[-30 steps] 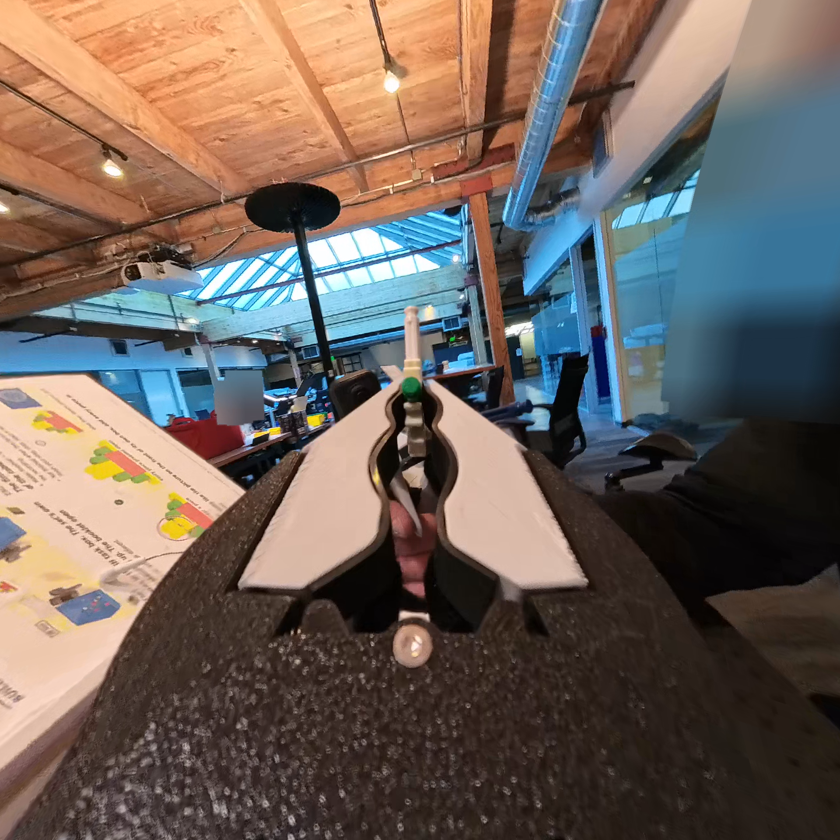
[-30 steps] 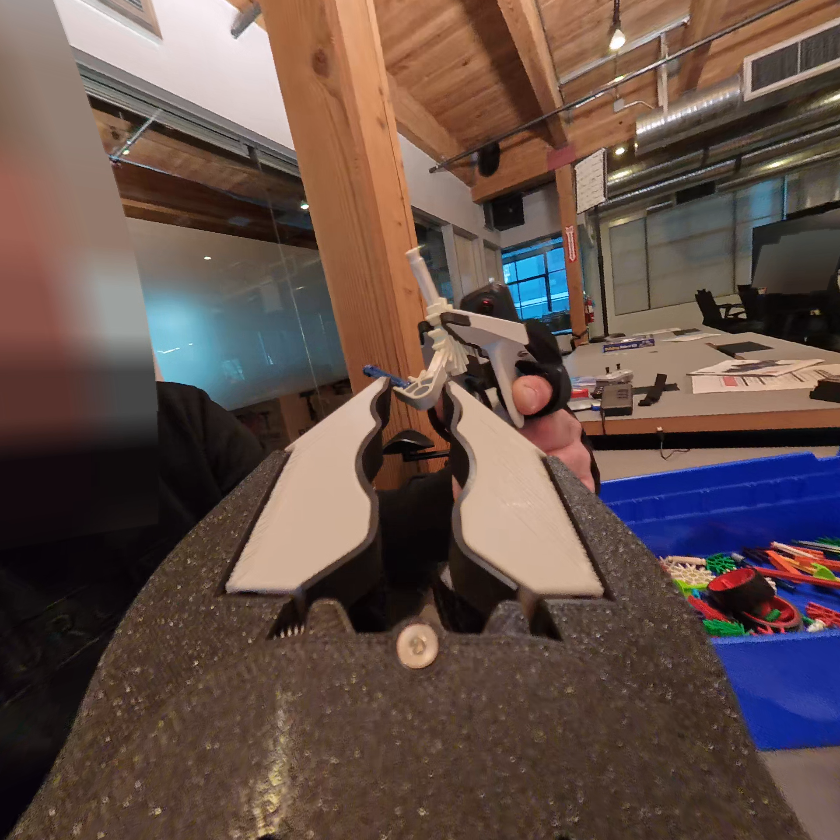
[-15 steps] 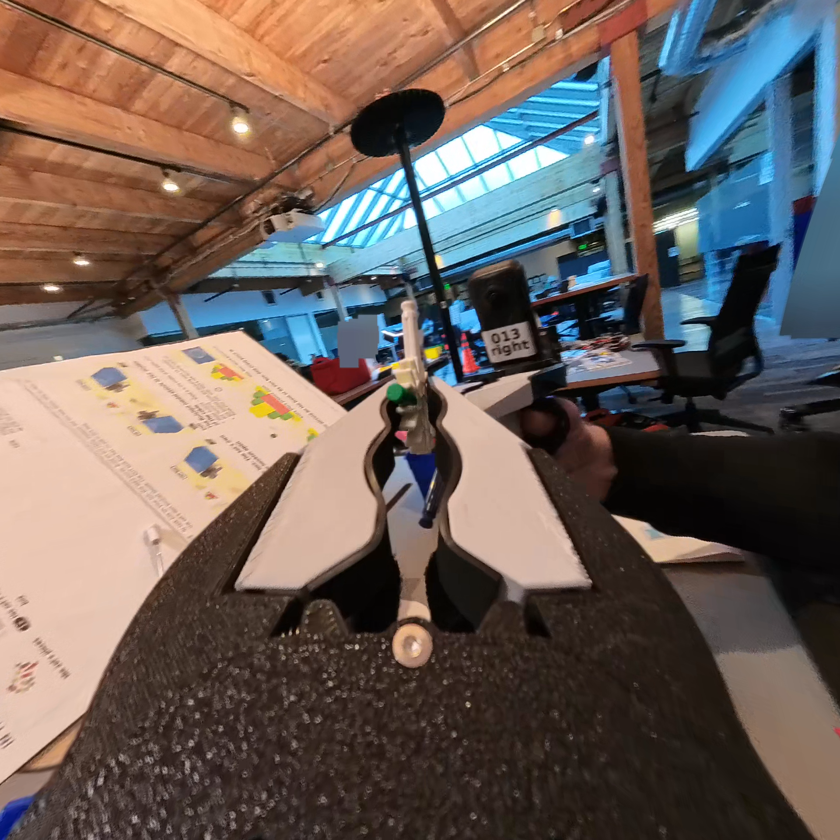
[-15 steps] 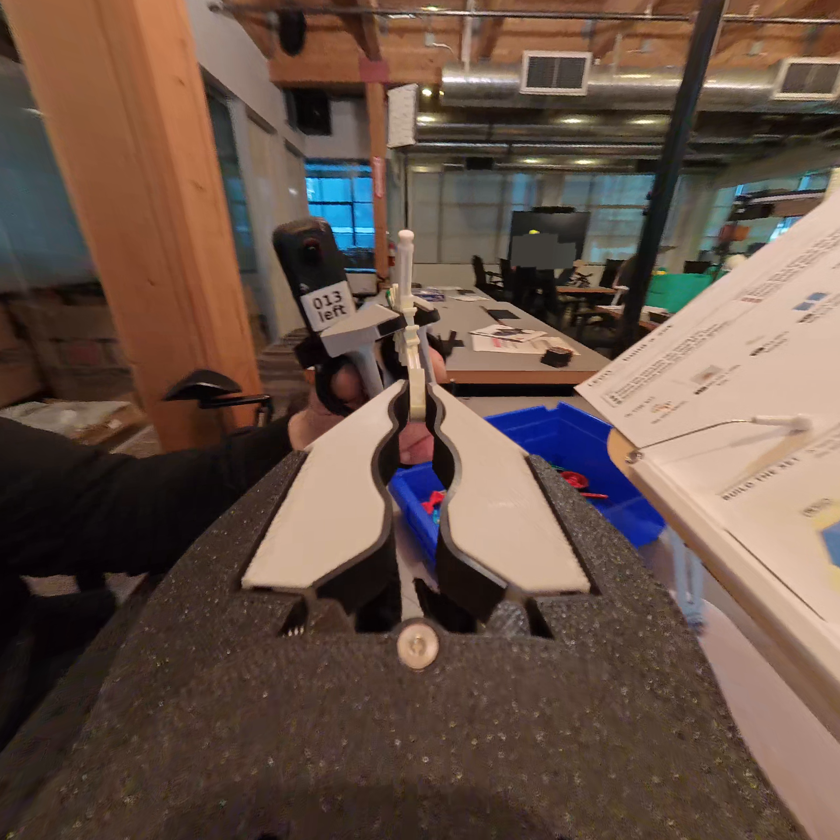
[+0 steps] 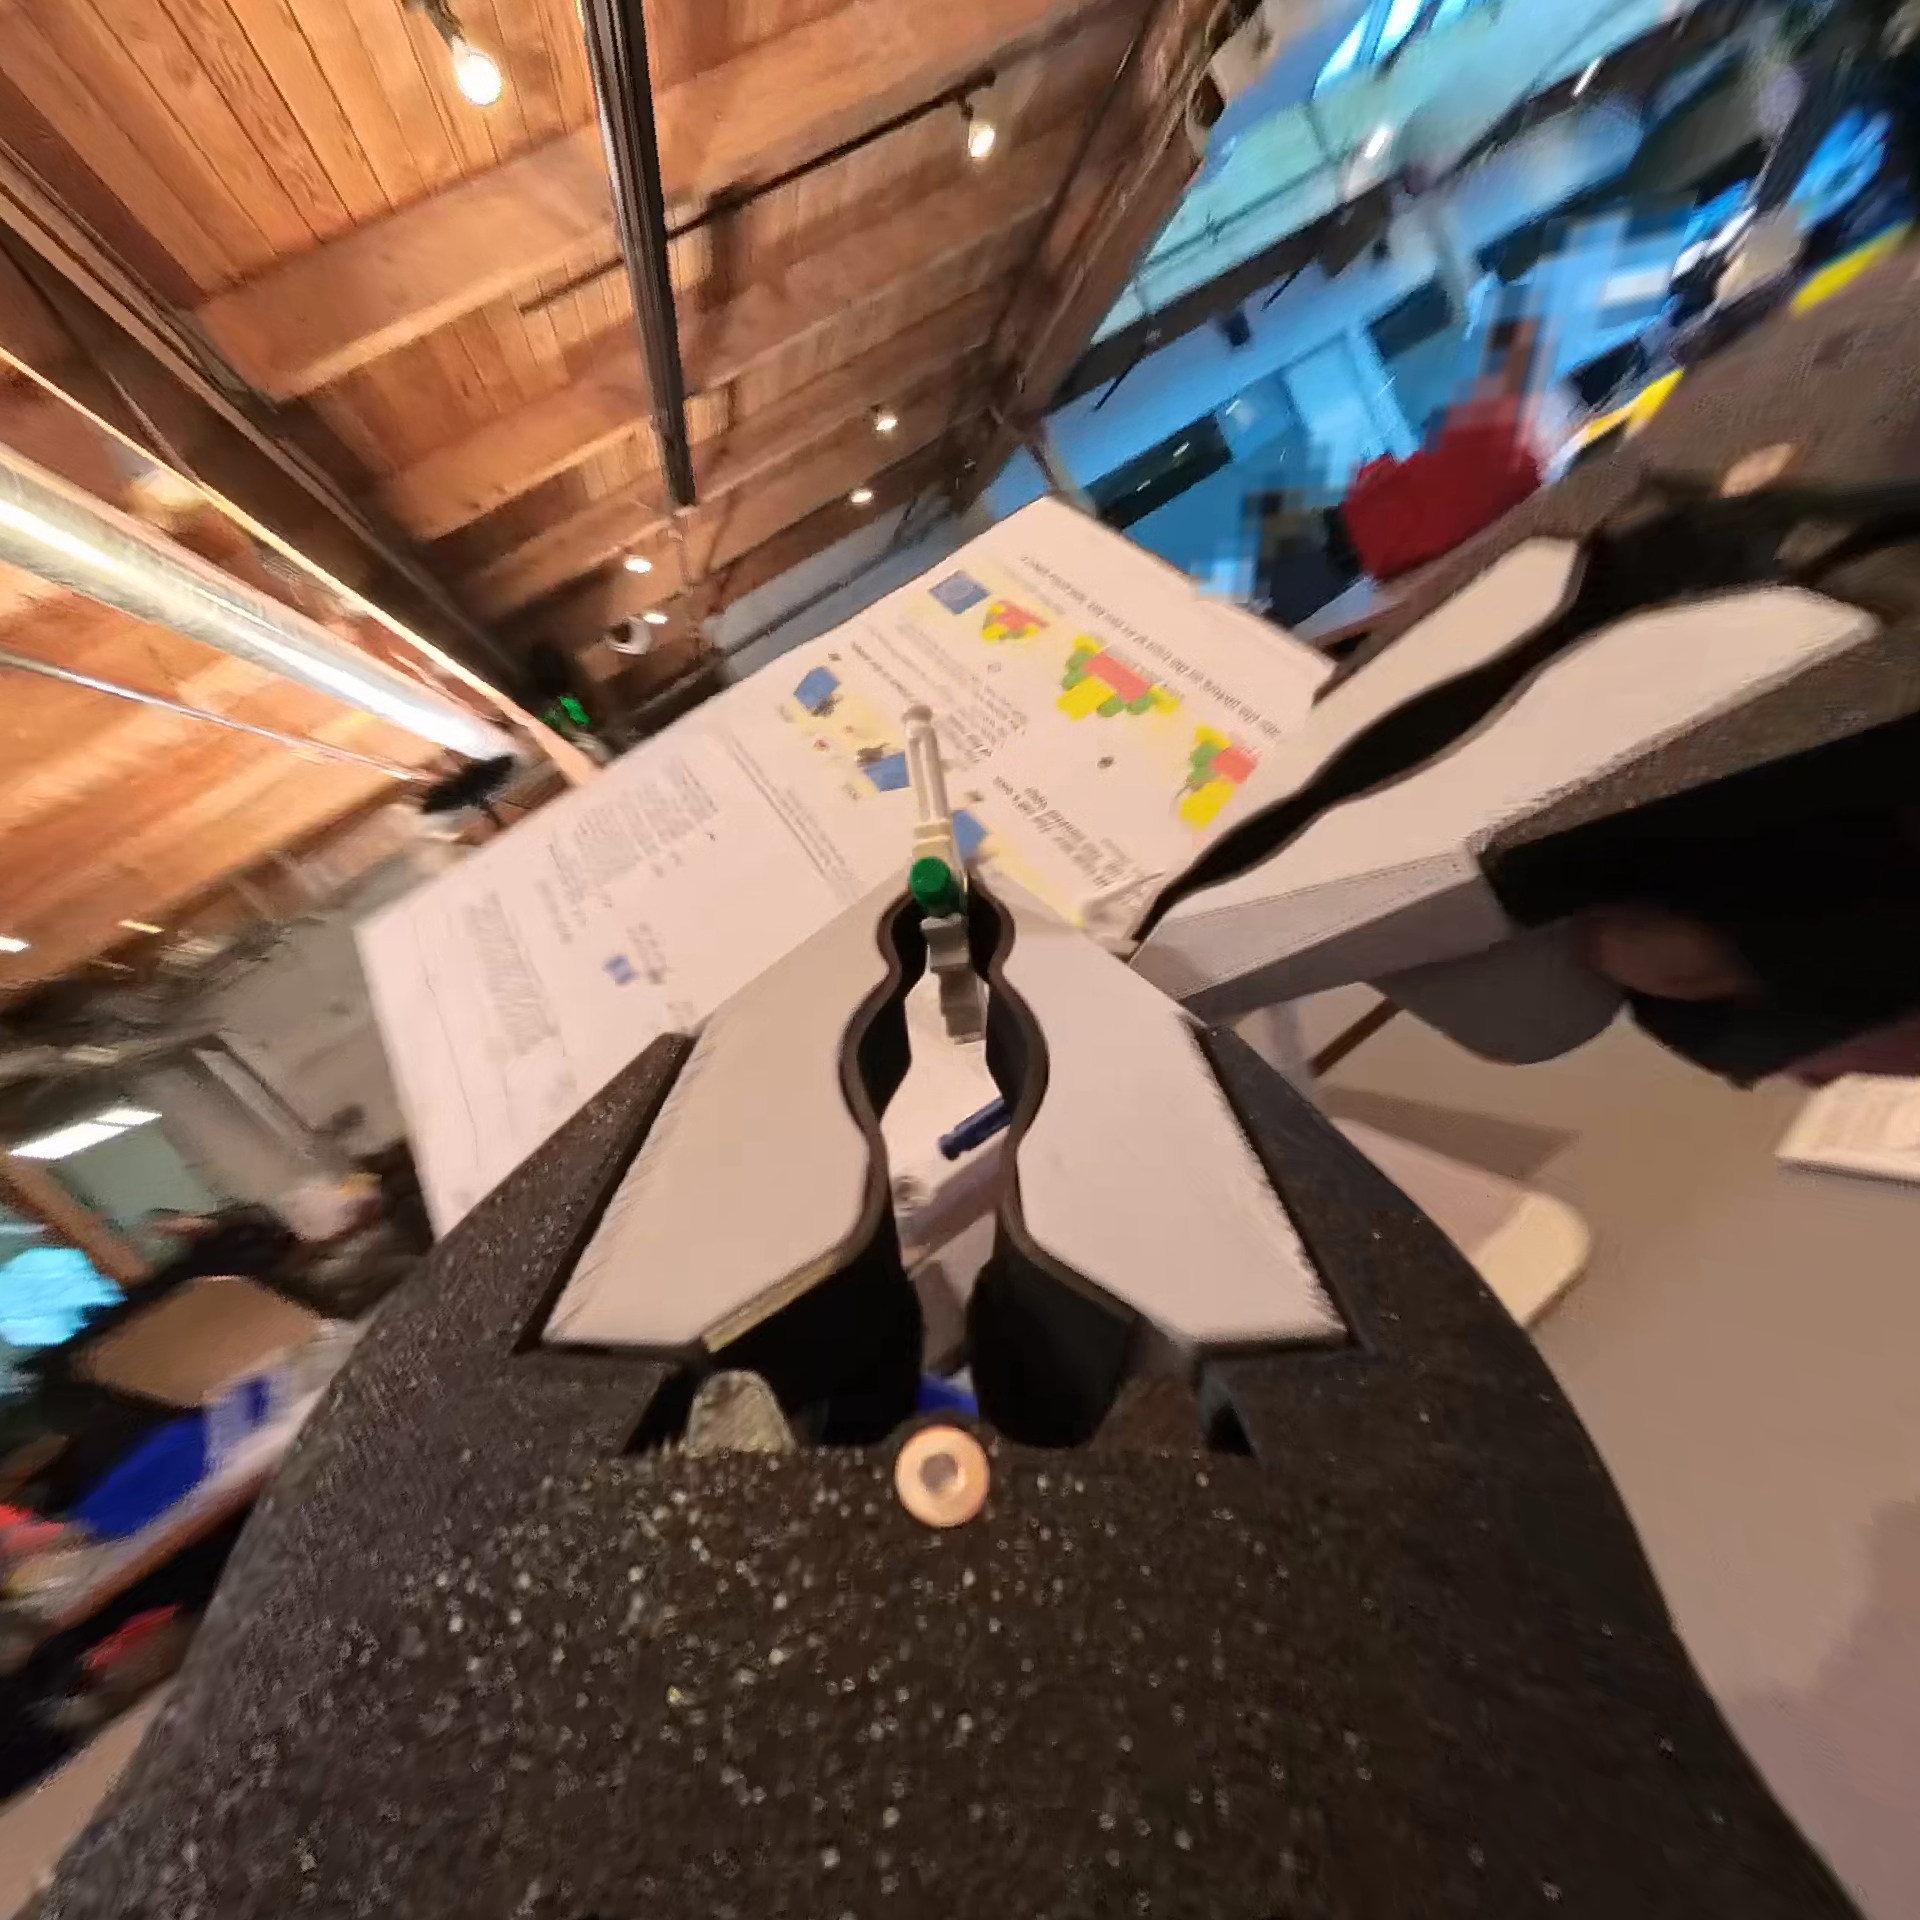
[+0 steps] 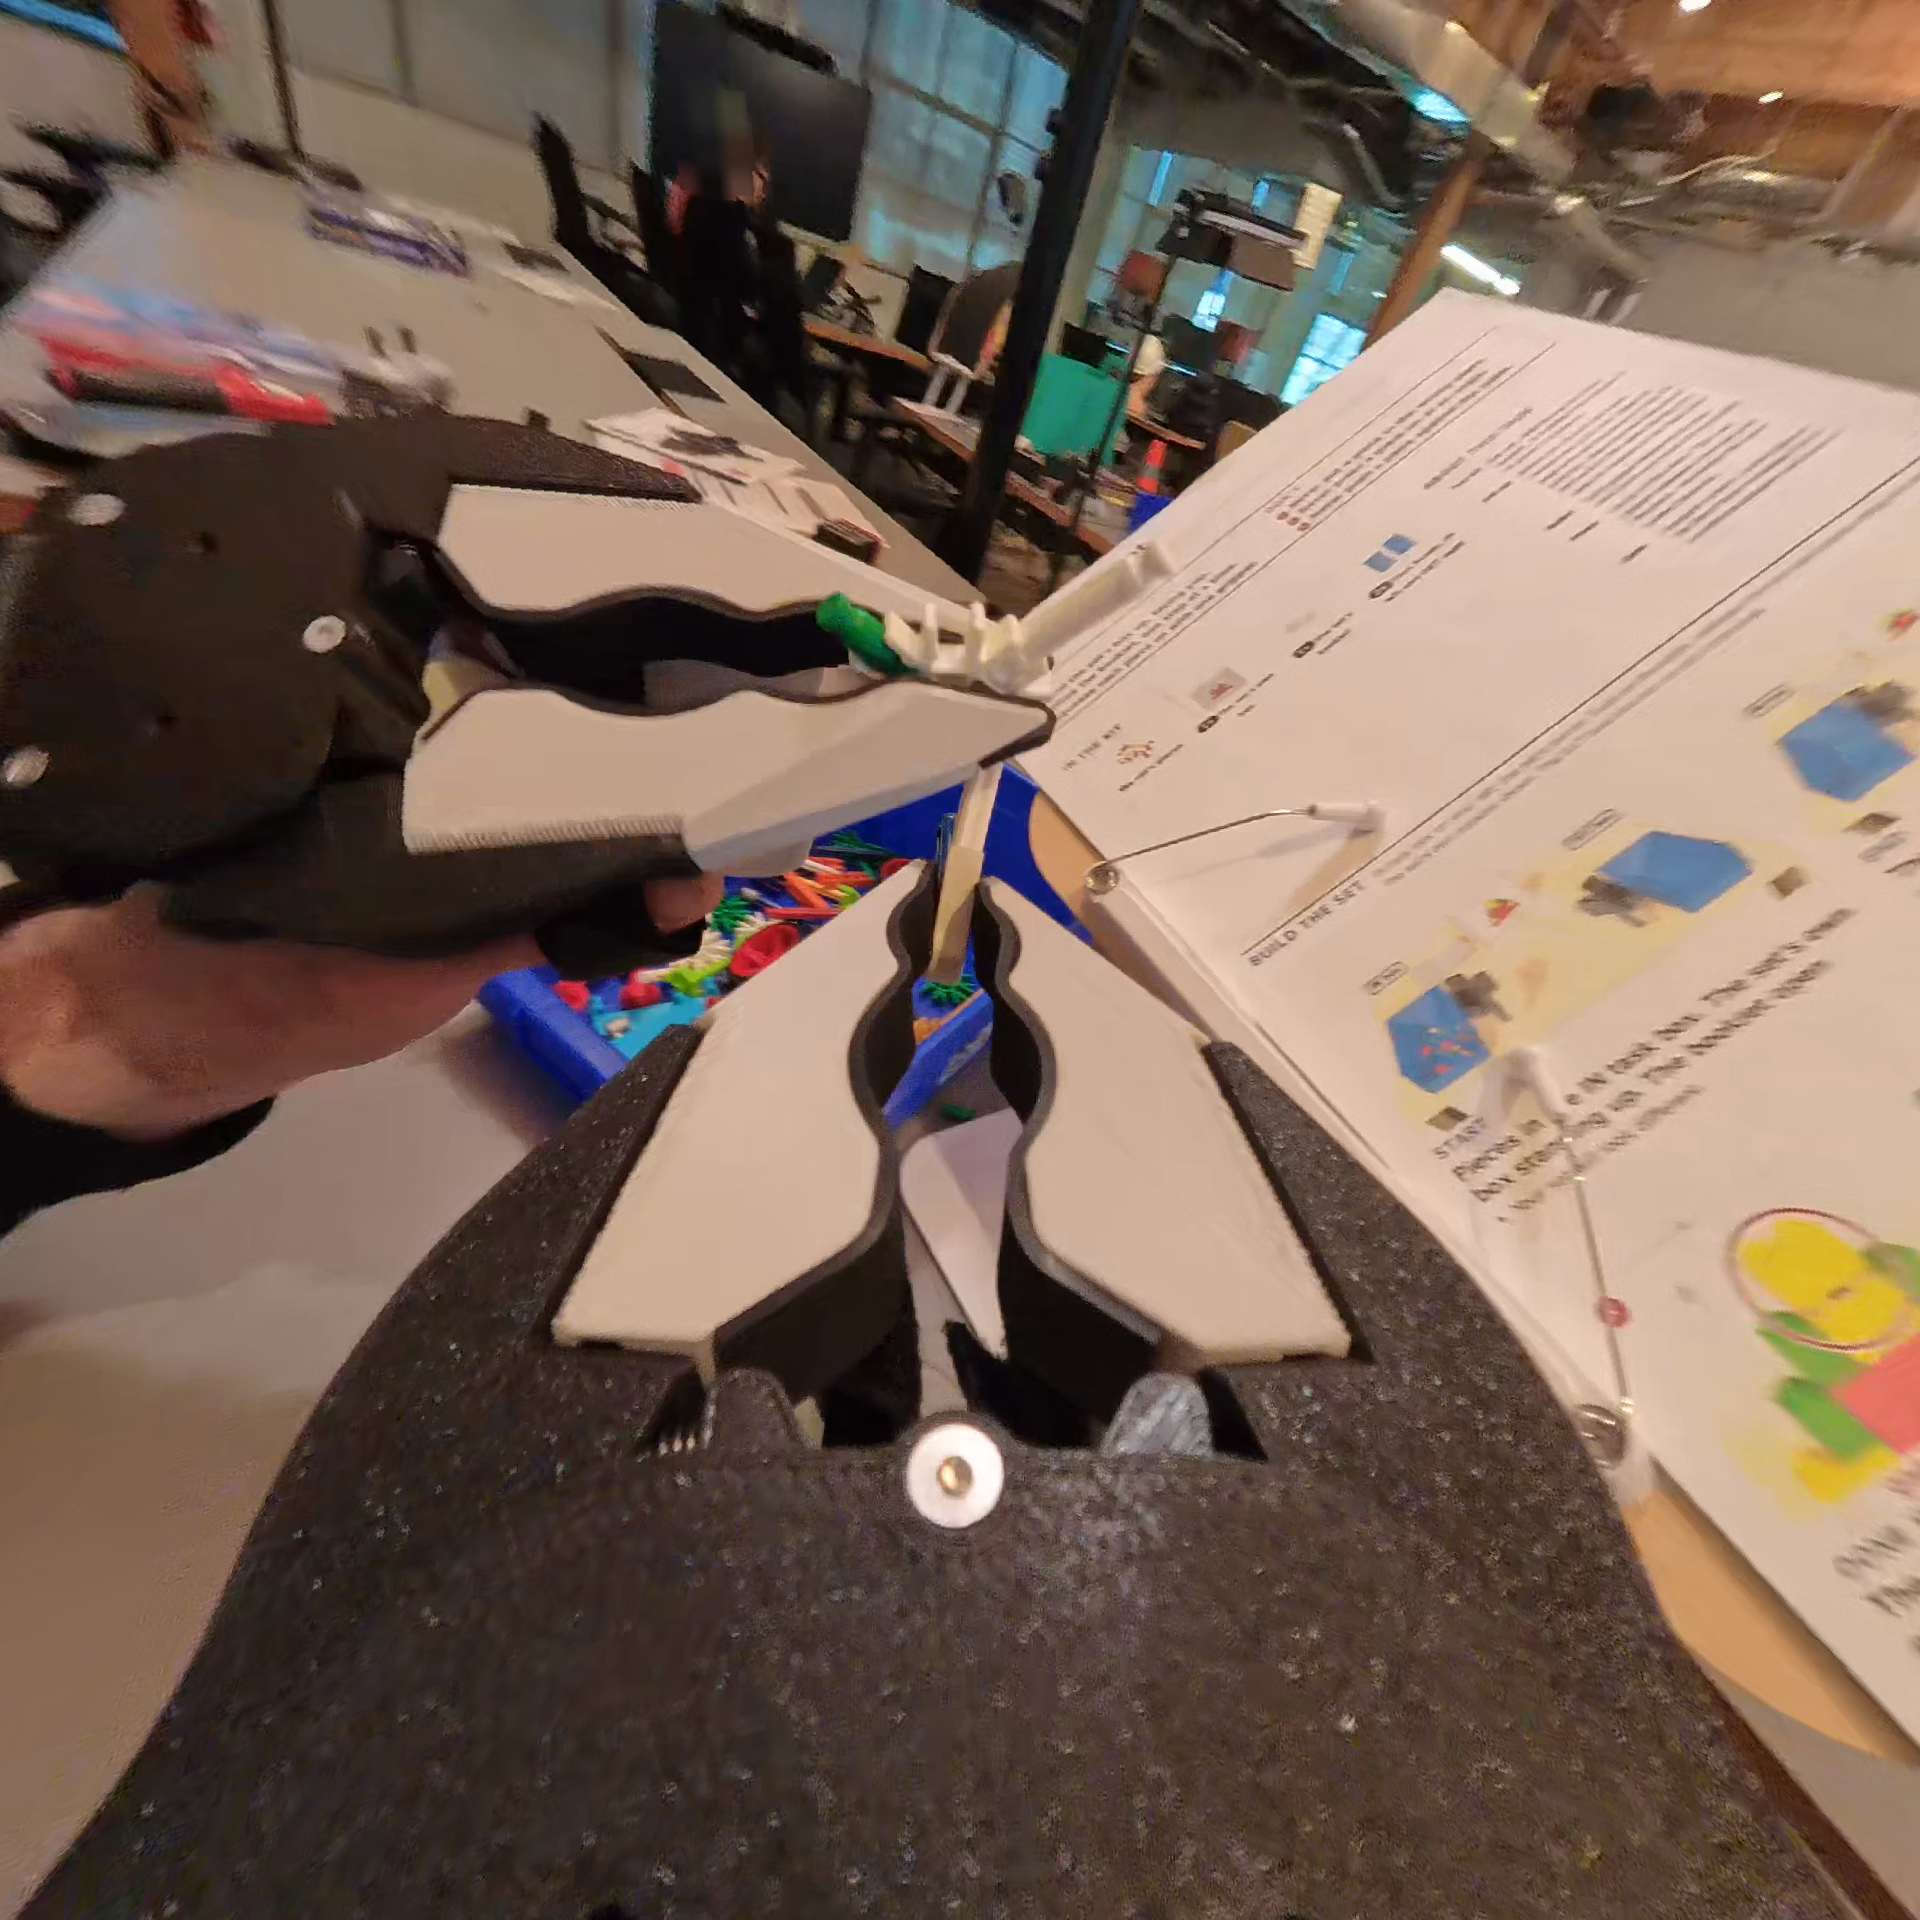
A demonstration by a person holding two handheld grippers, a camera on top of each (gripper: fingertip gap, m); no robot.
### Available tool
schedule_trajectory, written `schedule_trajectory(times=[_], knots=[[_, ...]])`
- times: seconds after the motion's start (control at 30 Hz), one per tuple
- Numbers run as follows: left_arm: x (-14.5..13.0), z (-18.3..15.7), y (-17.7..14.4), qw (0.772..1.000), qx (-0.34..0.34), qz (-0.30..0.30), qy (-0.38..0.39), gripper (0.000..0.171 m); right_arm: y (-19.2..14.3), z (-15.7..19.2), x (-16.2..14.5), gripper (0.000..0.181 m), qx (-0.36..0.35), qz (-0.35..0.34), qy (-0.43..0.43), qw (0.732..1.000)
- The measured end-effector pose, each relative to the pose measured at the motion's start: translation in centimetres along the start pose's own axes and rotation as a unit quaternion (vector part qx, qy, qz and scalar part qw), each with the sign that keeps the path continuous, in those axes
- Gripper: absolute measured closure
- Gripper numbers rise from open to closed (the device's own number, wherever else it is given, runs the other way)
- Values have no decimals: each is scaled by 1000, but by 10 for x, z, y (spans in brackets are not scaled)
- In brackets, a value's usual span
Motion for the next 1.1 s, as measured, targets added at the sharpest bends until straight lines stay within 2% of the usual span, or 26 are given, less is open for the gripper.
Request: schedule_trajectory(times=[0.1,0.2,0.3,0.37,0.43,0.47,0.53,0.57,0.6,0.63,0.7,0.77,0.87,0.97,1.03,1.07,1.1], knots=[[-4,-2,2,990,33,43,131,167,5,4,0,177,-47,38,-88,994],[-13,-4,4,987,18,72,141,166,6,2,-7,176,-76,81,-161,981],[-21,-5,5,990,-12,102,93,166,8,0,-16,176,-84,104,-193,972],[-24,-3,3,993,-50,96,-40,166,7,-1,-18,178,-69,101,-179,976],[-23,3,0,972,-89,73,-205,167,4,-2,-15,177,-47,85,-146,985],[-24,3,-1,961,-108,72,-244,166,2,-1,-17,177,-40,90,-166,981],[-34,-2,-3,956,-139,107,-236,169,0,-6,-26,178,-56,128,-218,966],[-48,-2,-7,962,-141,149,-182,168,-3,-9,-26,178,-54,134,-228,963],[-62,-4,-13,961,-157,192,-120,168,-7,-10,-23,178,-42,127,-217,967],[-64,-11,-18,956,-195,194,-101,168,-11,-10,-20,178,-25,119,-209,970],[-41,-10,-15,954,-199,137,-175,168,-20,-10,-25,177,13,140,-189,972],[-33,-11,-16,943,-223,116,-217,168,-31,10,-44,177,121,177,-110,971],[-39,-17,-22,911,-264,110,-298,168,-50,29,-86,177,226,256,-32,939],[-42,-21,-23,897,-284,103,-323,167,-63,59,-114,176,324,303,34,896],[-46,-30,-26,886,-309,116,-326,168,-60,64,-130,171,333,320,32,886],[-48,-36,-27,881,-323,125,-322,168,-59,64,-135,162,336,328,34,882],[-50,-41,-29,879,-334,133,-312,168,-57,61,-135,160,329,320,28,888]])
Point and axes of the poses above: each gripper's, where its closed fingertips meet, y out along the fingers, x out of its top, z = x × y across the jaws, the point moved 3 cm from there along -y, back along the fingers, and after that the axes turned 9 degrees about -z, right-handed, at the moved point
